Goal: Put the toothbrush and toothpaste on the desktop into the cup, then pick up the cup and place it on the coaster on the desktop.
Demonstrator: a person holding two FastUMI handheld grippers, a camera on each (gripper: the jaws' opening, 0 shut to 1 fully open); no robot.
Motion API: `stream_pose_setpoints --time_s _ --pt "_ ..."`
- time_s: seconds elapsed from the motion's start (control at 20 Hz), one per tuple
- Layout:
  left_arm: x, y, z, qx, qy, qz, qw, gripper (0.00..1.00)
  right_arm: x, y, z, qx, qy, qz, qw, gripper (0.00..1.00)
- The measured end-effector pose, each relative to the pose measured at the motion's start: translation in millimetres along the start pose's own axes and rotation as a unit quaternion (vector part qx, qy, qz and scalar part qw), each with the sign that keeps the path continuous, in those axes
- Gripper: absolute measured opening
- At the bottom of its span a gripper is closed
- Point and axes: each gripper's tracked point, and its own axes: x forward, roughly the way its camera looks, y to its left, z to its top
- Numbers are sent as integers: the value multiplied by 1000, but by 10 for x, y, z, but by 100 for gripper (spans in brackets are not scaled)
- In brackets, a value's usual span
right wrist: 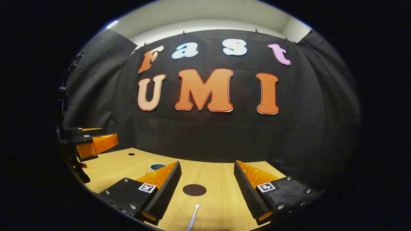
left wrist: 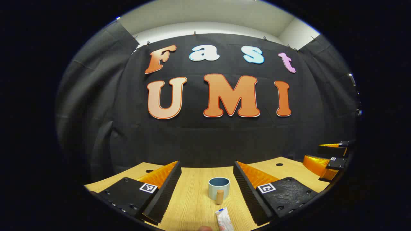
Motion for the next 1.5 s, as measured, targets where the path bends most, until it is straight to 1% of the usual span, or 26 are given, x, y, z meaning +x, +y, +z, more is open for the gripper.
stream_pose_setpoints --time_s 0.1,0.15,0.4,0.45,0.5,0.55,0.8,1.0,1.15,1.3,1.4,1.45,1.5 --pt "25 -43 2 2 1 -3 1000 100 -1 -33 2 0 5 -2 1000 98" --pt "44 -89 19 3 2 -8 1000 97 12 -31 1 -1 9 -2 1000 98" --pt "53 -238 -17 8 8 -21 1000 97 0 -32 -9 4 21 3 1000 98" --pt "52 -247 -6 9 8 -22 1000 100 -9 -32 -12 5 23 6 1000 98" --pt "56 -266 -28 9 10 -22 1000 100 -22 -27 -28 5 27 8 1000 98" --pt "62 -272 -40 9 13 -23 1000 97 -20 -20 -55 6 31 10 999 98" --pt "99 -308 -158 6 44 -26 999 97 1 -10 -128 4 56 21 998 98" --pt "206 -320 -300 0 87 -35 996 97 22 11 -176 3 83 32 996 98" --pt "279 -352 -428 12 129 -52 990 97 22 17 -288 19 125 39 991 98" --pt "353 -345 -634 26 174 -58 983 97 125 -48 -571 19 174 35 984 96" --pt "376 -416 -801 30 209 -76 974 97 190 -37 -731 12 201 31 979 95" --pt "426 -433 -876 33 222 -82 971 97 191 -13 -813 11 216 34 976 94" --pt "447 -444 -1007 32 246 -87 965 97 162 21 -891 12 230 42 972 94"
